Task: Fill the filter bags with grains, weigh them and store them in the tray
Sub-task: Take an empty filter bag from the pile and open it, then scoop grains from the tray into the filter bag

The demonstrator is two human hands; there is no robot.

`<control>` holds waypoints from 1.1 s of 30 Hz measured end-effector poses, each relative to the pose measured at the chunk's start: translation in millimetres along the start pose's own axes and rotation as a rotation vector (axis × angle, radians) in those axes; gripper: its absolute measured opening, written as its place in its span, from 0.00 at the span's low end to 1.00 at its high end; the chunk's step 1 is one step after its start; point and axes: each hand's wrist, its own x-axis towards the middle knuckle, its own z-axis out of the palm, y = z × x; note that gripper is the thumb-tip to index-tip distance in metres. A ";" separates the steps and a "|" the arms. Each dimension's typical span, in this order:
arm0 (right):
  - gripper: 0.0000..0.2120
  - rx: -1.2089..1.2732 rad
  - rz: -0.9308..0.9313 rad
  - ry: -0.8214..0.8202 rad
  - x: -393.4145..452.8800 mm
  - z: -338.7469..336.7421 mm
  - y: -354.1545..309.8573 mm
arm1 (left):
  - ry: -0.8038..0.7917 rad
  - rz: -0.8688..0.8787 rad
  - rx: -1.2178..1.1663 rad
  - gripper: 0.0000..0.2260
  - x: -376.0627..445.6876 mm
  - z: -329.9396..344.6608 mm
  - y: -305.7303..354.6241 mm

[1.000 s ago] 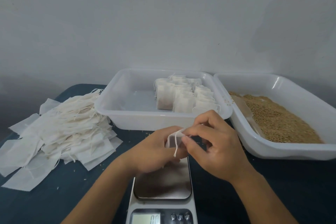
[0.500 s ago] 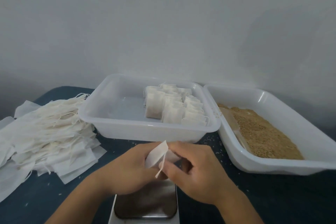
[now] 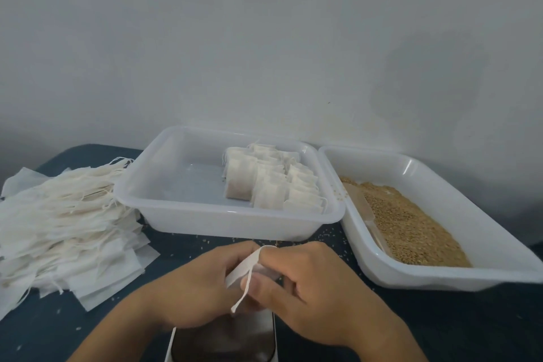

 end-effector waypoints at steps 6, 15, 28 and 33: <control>0.10 -0.041 -0.003 -0.008 -5.8 -16.1 -10.7 | 0.035 0.005 -0.013 0.11 -1.7 0.7 1.7; 0.15 -0.379 0.939 0.290 -41.8 -105.9 111.5 | 0.239 0.000 -0.038 0.16 1.4 12.4 -5.9; 0.23 -0.399 1.015 -0.212 -25.7 -75.5 163.2 | 0.337 0.006 -0.036 0.12 7.4 23.2 -14.6; 0.26 -0.401 1.024 -0.187 -33.6 -101.8 172.0 | 0.346 0.023 -0.029 0.16 6.4 22.6 -14.4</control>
